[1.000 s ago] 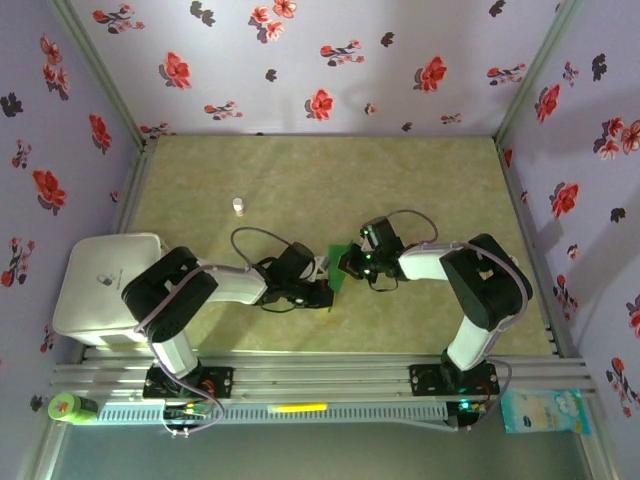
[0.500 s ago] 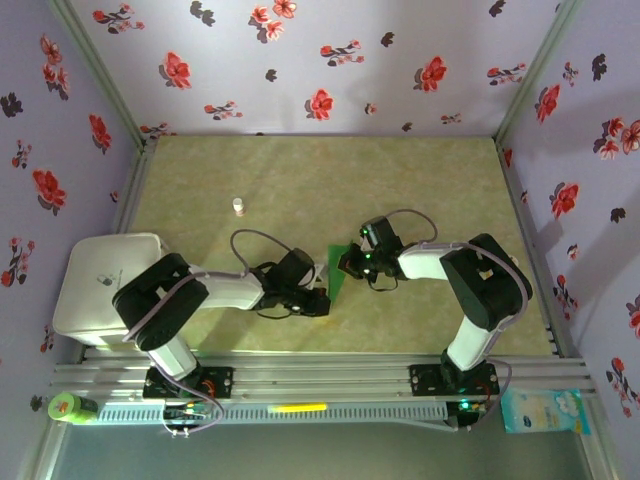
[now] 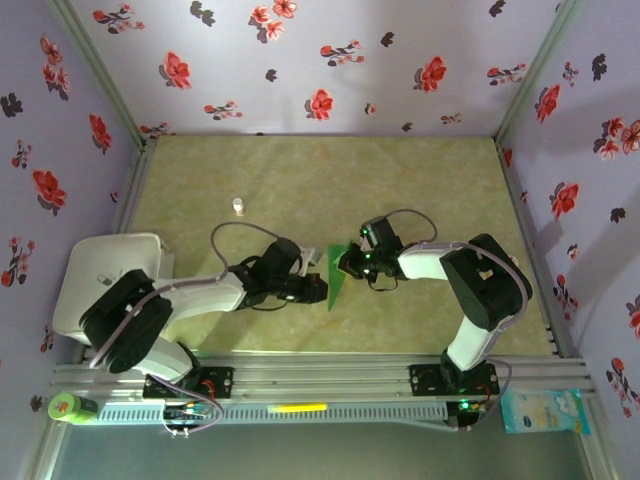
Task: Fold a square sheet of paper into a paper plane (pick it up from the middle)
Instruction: Fold the wing for the fifth time at the center of the table.
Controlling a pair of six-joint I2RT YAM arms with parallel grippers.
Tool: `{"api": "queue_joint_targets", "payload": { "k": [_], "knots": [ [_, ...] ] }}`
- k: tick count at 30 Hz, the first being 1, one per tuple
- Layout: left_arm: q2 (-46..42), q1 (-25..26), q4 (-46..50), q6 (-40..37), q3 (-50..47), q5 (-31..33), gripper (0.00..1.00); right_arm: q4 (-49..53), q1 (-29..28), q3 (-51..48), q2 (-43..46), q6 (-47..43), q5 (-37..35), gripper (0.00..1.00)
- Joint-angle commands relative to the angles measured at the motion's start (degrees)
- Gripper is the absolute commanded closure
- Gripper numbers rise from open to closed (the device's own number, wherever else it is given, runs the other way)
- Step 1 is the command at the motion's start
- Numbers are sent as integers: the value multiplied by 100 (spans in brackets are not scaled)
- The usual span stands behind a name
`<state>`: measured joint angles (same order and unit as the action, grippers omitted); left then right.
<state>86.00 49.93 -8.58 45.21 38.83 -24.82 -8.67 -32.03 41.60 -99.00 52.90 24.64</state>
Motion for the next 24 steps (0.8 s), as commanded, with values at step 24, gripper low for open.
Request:
{"api": "queue_joint_targets", "payload": {
  "k": [24],
  "knots": [
    [1715, -52, 427, -122, 951, 796, 98, 586, -49, -152, -128, 44, -471, 92]
  ]
}}
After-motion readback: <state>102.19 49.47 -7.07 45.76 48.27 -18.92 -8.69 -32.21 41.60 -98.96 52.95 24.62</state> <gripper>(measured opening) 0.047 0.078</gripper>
